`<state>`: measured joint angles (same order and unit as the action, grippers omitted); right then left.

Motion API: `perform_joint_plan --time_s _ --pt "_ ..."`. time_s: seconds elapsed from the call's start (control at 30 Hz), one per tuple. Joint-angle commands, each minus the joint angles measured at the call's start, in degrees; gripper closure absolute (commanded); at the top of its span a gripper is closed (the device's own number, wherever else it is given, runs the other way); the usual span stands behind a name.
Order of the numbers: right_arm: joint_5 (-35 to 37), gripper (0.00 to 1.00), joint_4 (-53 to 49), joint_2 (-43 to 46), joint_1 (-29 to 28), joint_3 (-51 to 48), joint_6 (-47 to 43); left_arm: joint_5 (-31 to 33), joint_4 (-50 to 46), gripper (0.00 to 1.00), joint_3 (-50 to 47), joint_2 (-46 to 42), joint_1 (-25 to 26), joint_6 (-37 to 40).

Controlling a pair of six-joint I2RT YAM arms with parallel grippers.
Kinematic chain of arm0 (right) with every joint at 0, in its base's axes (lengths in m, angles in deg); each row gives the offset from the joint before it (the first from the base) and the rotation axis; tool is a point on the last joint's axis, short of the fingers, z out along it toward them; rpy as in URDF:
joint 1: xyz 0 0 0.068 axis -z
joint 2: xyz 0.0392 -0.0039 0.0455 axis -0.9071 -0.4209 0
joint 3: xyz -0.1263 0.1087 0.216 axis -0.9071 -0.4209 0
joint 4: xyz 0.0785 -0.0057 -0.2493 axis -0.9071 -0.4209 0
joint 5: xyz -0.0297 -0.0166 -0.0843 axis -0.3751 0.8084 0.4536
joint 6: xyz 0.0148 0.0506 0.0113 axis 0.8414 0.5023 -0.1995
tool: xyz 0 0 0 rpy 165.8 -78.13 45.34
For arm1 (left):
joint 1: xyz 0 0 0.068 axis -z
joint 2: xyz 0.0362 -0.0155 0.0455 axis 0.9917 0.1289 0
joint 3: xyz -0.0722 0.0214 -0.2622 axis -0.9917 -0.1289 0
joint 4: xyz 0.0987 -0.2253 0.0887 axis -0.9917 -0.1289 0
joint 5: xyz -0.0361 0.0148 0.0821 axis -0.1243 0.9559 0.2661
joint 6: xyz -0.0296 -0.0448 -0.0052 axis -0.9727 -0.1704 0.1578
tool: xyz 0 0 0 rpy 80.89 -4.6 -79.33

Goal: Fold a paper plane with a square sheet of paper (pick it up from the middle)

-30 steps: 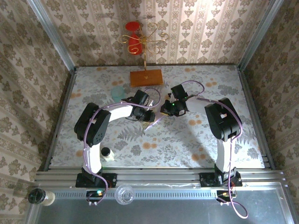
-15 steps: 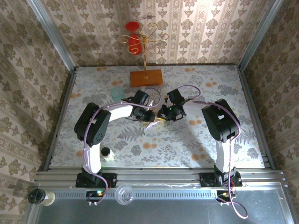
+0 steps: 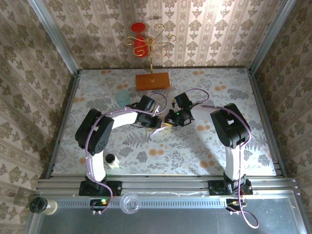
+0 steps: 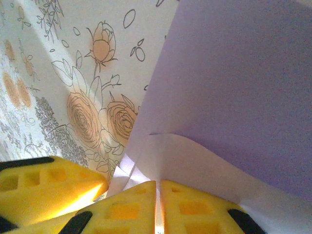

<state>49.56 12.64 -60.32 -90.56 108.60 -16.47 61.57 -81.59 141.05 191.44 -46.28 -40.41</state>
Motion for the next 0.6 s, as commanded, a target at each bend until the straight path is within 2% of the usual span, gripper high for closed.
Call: perform_joint_plan --time_s 0.0,0.23,0.37,0.57 --pt "1.57 0.86 -5.47 -1.64 0.58 1.03 -2.05 0.42 2.86 0.71 -2.47 -5.97 -0.86 -2.77" --pt "0.08 0.86 -4.06 -1.18 0.69 1.84 -1.53 -7.26 7.17 0.61 -5.38 -5.92 -1.51 -5.19" --pt "-1.05 0.85 -2.94 -0.73 0.91 2.23 -1.28 -8.94 6.38 0.56 -5.4 -4.02 -1.42 -4.84" --pt "-2.45 0.85 -1.26 -0.03 1.23 2.7 -0.46 -8.91 3.71 0.54 -4.06 -1.19 -0.85 -2.99"
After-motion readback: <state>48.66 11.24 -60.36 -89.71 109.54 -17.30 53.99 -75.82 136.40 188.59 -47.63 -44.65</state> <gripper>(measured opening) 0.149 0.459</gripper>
